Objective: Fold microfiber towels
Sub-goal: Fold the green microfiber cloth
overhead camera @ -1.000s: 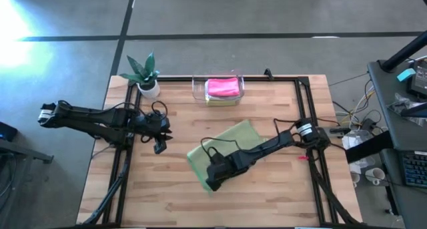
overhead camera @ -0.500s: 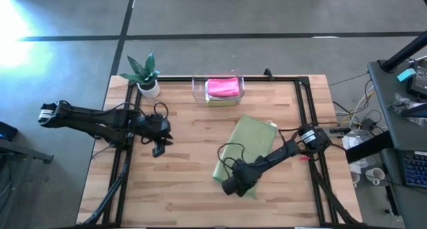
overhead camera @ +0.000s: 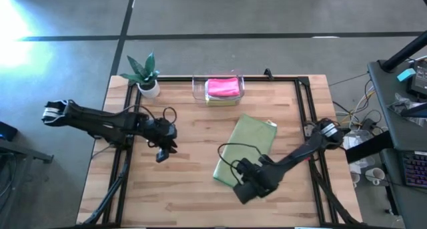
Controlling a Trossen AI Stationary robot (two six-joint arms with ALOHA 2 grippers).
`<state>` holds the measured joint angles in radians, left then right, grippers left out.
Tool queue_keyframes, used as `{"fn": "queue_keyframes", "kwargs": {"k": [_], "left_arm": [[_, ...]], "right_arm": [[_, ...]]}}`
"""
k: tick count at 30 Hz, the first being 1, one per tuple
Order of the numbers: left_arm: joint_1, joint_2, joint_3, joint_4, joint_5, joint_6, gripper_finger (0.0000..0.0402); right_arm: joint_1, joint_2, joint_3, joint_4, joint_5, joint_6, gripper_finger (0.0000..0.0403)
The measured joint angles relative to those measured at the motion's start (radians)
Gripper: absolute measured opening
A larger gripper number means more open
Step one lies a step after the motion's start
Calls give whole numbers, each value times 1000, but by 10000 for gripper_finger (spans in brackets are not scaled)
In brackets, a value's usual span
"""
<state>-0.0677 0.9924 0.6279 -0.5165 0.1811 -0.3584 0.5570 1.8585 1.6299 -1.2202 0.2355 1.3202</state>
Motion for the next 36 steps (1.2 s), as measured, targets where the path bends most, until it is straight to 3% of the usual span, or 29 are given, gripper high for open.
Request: {"fn": "queue_keyframes", "kwargs": {"k": [8, 14, 23, 30, 36], "left_arm": [[0, 110, 0, 60, 11, 9, 116], [-1, 159, 53, 107, 32, 176, 116], [-1, 214, 201, 285, 26, 437, 116], [-22, 265, 323, 321, -61, 606, 116], [-106, 318, 392, 327, -62, 786, 116]], "right_arm": [[104, -43, -10, -29, 60, 53, 70], [158, -42, -11, -100, 53, 110, 70], [193, -83, -13, -355, 53, 122, 70], [202, -173, -23, -322, 110, 122, 70], [216, -215, -27, -188, 132, 113, 70]]}}
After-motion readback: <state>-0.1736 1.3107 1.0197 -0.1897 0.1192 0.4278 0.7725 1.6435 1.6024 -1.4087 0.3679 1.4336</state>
